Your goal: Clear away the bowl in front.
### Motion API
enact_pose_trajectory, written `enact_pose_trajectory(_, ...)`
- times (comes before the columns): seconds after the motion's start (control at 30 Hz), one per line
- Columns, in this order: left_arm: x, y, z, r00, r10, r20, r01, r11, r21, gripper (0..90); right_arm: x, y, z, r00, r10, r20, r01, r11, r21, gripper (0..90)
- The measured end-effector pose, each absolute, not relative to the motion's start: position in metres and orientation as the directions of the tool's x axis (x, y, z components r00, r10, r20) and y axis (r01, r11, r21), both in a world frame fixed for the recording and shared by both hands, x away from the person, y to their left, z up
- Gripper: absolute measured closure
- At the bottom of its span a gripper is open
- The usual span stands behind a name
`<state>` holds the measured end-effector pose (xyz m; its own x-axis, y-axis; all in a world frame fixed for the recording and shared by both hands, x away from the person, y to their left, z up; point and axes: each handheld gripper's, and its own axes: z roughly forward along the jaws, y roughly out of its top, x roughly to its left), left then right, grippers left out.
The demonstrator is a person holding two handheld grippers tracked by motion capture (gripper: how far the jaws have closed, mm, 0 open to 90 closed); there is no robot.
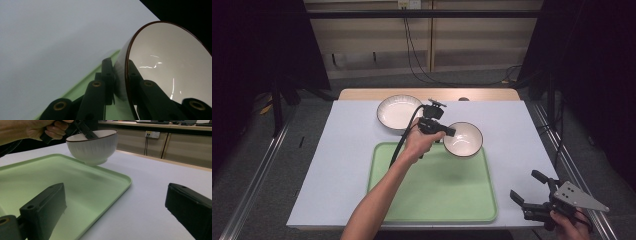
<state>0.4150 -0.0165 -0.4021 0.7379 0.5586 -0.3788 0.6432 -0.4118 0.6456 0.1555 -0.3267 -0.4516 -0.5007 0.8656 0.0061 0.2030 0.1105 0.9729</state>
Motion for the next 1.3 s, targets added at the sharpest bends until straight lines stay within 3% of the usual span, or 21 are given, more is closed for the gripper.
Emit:
enact_pose_trajectory(0.57, 0.417, -0.043, -0.426, 0.739, 0.561, -0.374, 0.654, -0.461, 0.600, 81.3, 0.155, -0.327, -0.451, -0.510, 0.860, 0.005, 0.201, 0.113, 0.973, 3.1)
enact_pose_trajectory(1.3, 0.428, -0.063, -0.454, 0.696, 0.607, -0.384, 0.696, -0.437, 0.570, 81.3, 0.155, -0.328, -0.452, -0.502, 0.865, 0.015, 0.202, 0.100, 0.974, 3.5)
